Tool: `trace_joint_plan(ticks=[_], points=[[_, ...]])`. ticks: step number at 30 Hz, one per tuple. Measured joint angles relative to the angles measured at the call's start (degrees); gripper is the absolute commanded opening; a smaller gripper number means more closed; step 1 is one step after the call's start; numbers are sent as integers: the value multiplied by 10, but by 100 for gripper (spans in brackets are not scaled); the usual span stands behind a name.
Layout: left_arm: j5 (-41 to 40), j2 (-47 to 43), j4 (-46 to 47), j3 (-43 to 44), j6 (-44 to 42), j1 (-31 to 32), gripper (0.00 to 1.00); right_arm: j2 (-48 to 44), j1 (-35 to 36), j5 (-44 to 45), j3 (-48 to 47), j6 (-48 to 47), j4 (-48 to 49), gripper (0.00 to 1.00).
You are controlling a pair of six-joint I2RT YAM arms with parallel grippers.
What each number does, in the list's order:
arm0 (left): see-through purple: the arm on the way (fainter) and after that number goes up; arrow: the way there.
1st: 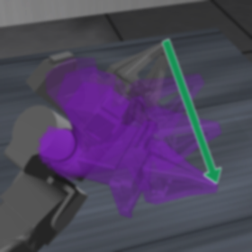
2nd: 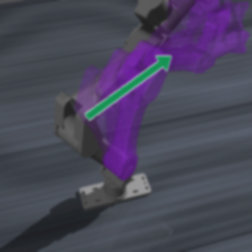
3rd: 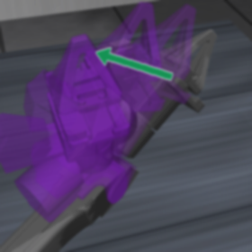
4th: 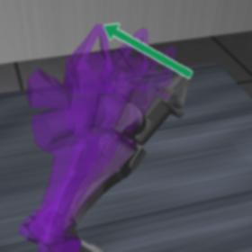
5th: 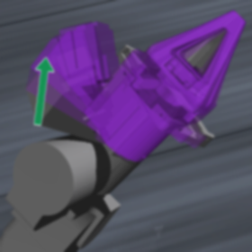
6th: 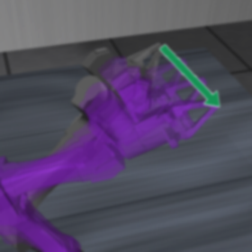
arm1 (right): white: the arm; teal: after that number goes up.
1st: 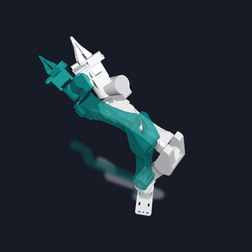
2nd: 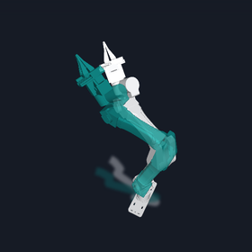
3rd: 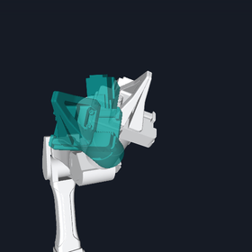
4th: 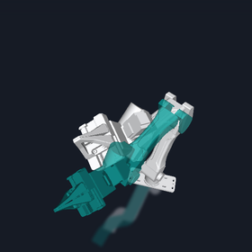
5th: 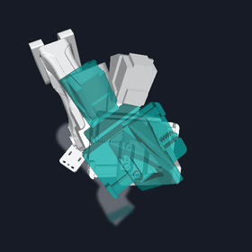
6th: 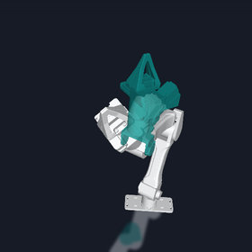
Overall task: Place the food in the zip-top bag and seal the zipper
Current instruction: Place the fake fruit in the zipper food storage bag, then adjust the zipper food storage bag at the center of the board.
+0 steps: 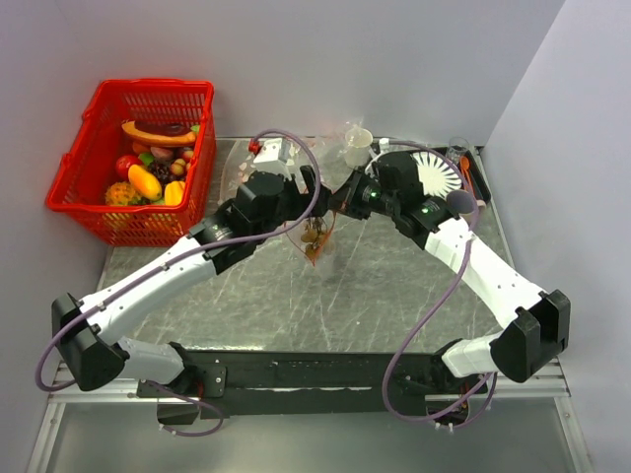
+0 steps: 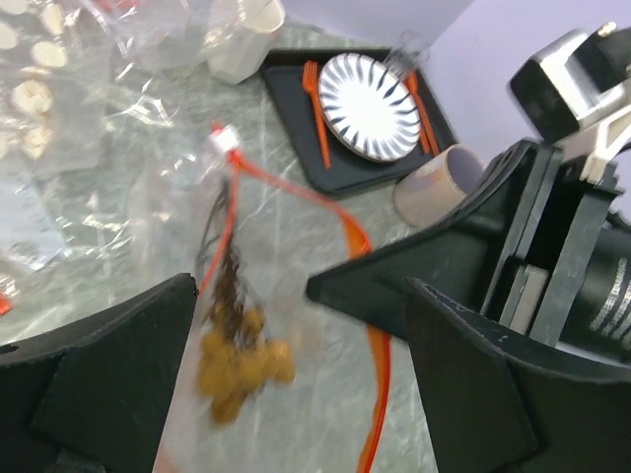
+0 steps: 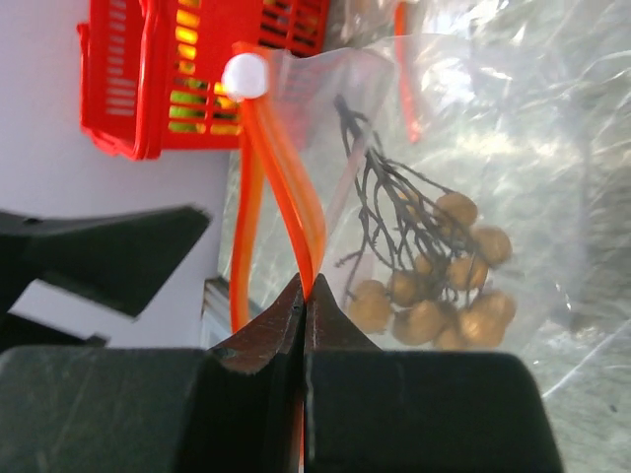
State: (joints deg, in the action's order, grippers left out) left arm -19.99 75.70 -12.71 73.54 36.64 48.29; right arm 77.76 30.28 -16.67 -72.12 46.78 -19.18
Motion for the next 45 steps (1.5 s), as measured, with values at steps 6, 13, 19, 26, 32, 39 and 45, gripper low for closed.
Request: trace_joint_plan(ticks=[6, 13, 19, 26, 32, 39, 45], points=[[14, -9, -97, 62, -11, -12, 76, -10, -13, 8, 0, -7, 0, 0], [77, -30, -134, 35, -11, -74, 78, -14, -17, 8, 0, -13, -1, 0], [130, -9, -144, 7, -6, -83, 56, -14, -17, 8, 0, -15, -2, 0], [159, 13, -147, 8, -7, -96, 1, -14, -18, 22, 0, -29, -15, 1], [136, 14, -193, 79, -30, -96, 1, -13, -18, 70, -10, -64, -61, 3], [111, -10, -211, 129, -47, -96, 1, -12, -18, 137, -29, -108, -101, 4], [122, -3, -208, 122, -47, -95, 1, -12, -18, 142, -35, -123, -112, 4]])
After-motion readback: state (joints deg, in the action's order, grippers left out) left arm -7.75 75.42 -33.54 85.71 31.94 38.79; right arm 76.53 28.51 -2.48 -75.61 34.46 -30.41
